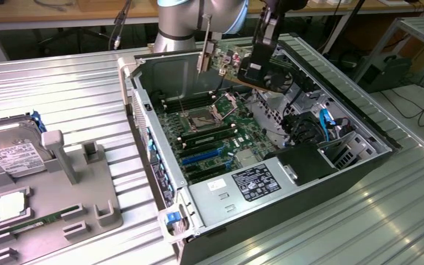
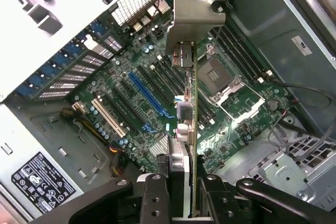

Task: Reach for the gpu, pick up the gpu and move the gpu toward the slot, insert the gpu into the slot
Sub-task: 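Insert the gpu into the slot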

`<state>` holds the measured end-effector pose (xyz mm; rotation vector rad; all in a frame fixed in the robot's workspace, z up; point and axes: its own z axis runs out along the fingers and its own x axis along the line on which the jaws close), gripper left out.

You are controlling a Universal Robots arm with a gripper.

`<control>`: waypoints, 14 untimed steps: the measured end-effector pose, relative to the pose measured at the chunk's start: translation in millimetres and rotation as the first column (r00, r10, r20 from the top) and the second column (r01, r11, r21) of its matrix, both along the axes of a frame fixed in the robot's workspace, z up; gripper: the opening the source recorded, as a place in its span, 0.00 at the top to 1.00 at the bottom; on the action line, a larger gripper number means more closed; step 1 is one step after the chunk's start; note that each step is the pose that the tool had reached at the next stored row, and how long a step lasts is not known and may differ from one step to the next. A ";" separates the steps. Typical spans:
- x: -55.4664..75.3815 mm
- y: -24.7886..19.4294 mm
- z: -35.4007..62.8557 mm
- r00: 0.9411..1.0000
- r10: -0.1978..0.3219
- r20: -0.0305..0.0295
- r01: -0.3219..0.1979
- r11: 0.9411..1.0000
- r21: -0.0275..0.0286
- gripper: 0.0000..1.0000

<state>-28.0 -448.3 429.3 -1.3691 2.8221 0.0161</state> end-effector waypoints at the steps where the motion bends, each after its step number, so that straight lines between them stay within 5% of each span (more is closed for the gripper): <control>1: 0.0 0.0 0.0 1.000 0.027 0.000 -0.027 1.000 0.000 0.72; 6: 0.0 -0.4 0.0 0.987 0.162 0.000 -0.162 0.987 0.000 0.72; 14: 0.0 -0.5 0.1 0.963 0.268 0.000 -0.268 0.963 0.000 0.72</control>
